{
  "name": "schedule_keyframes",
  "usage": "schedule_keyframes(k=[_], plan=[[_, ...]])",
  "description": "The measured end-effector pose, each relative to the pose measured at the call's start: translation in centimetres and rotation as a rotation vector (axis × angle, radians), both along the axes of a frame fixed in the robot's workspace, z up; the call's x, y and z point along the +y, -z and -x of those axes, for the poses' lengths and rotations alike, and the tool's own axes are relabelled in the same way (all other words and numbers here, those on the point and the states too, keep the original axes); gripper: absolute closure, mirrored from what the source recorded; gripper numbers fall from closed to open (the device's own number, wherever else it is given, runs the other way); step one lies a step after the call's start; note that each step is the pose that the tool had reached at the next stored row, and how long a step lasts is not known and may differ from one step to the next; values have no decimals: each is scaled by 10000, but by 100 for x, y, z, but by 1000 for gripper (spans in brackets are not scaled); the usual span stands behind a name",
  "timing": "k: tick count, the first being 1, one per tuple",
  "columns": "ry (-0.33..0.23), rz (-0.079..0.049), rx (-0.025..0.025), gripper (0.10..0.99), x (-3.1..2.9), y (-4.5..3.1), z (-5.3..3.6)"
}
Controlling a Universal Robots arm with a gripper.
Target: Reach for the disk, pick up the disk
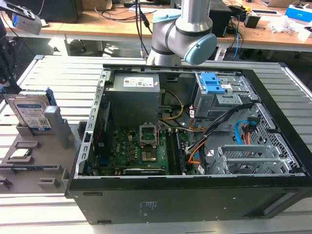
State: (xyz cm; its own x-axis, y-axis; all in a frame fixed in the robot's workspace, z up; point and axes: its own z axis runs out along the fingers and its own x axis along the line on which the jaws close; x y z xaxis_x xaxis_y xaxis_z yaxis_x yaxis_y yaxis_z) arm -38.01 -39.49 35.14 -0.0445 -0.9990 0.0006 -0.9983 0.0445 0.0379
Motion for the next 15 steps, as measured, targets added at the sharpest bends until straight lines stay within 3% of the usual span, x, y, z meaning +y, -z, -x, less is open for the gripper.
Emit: schedule_keyframes(k=[15], plan=[[-1131,0,0,980,0,0,0]])
